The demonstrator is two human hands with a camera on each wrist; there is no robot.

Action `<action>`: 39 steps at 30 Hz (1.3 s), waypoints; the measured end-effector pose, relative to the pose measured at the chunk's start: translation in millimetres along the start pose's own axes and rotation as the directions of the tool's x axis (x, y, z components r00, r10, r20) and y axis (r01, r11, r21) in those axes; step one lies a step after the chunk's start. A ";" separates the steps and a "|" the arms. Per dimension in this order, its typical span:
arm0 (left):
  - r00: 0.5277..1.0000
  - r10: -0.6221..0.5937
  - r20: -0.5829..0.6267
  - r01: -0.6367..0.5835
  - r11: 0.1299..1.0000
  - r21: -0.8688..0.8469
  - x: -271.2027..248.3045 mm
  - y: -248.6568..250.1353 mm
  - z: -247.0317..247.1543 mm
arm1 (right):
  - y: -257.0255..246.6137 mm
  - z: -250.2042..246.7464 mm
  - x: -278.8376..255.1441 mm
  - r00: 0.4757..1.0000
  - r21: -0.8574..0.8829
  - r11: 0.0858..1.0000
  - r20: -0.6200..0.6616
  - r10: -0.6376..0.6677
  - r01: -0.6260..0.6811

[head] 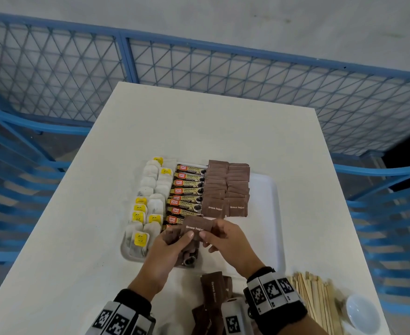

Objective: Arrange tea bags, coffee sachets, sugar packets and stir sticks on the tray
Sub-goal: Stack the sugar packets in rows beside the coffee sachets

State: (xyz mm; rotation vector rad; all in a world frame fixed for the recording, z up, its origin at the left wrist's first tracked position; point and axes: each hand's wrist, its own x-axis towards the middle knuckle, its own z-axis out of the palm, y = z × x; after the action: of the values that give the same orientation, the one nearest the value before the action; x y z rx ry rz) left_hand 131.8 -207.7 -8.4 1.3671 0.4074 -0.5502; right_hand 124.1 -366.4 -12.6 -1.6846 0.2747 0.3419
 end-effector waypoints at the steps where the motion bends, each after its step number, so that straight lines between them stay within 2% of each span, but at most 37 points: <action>1: 1.000 -0.012 0.001 0.012 1.000 0.005 0.7 -0.4 -1.7 | 1.1 -1.4 0.5 1.000 -0.001 1.000 -0.016 0.009 -0.009; 6: 0.999 -0.044 -0.029 0.041 0.995 -0.086 3.7 0.6 -16.9 | 10.2 -19.9 9.4 0.985 -0.064 0.996 -0.166 0.055 -0.066; 11: 0.999 -0.017 -0.031 0.014 0.998 -0.068 4.2 -0.7 -22.9 | 22.6 -32.9 24.9 0.954 -0.123 0.984 -0.287 0.090 -0.130; 15: 1.000 -0.023 0.009 0.023 0.999 -0.038 3.9 -5.3 -23.3 | 27.2 -31.0 34.9 0.943 -0.202 0.968 -0.325 0.079 -0.150; 20: 1.000 -0.028 -0.006 0.028 0.997 -0.066 2.4 -6.0 -23.6 | 24.8 -24.8 43.7 0.925 -0.319 0.935 -0.378 0.023 -0.154; 28: 0.995 -0.056 -0.081 0.039 0.980 -0.194 -0.6 -0.7 -19.2 | 24.6 -20.4 46.8 0.901 -0.325 0.932 -0.434 0.002 -0.159; 32: 0.998 -0.036 -0.057 0.025 0.983 -0.182 -2.7 1.2 -16.0 | 24.7 -18.7 44.8 0.877 -0.354 0.929 -0.473 -0.081 -0.105; 35: 1.000 -0.012 -0.029 0.009 0.993 -0.121 -4.9 2.8 -12.6 | 18.9 -13.1 37.3 0.880 -0.384 0.923 -0.447 -0.159 -0.028; 37: 1.000 -0.003 -0.020 0.001 0.997 -0.082 -5.1 2.6 -11.0 | 8.7 -8.0 28.3 0.923 -0.395 0.919 -0.352 -0.157 0.006; 39: 1.000 0.007 -0.010 -0.007 0.999 -0.052 -4.9 3.0 -10.1 | -2.5 -1.6 18.4 0.976 -0.354 0.935 -0.198 -0.091 0.015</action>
State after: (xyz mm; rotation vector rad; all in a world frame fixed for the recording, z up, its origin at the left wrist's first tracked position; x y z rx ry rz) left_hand 130.0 -196.8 -4.9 1.3212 0.4219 -0.5242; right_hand 142.1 -367.3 -17.1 -2.0829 0.3389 0.1759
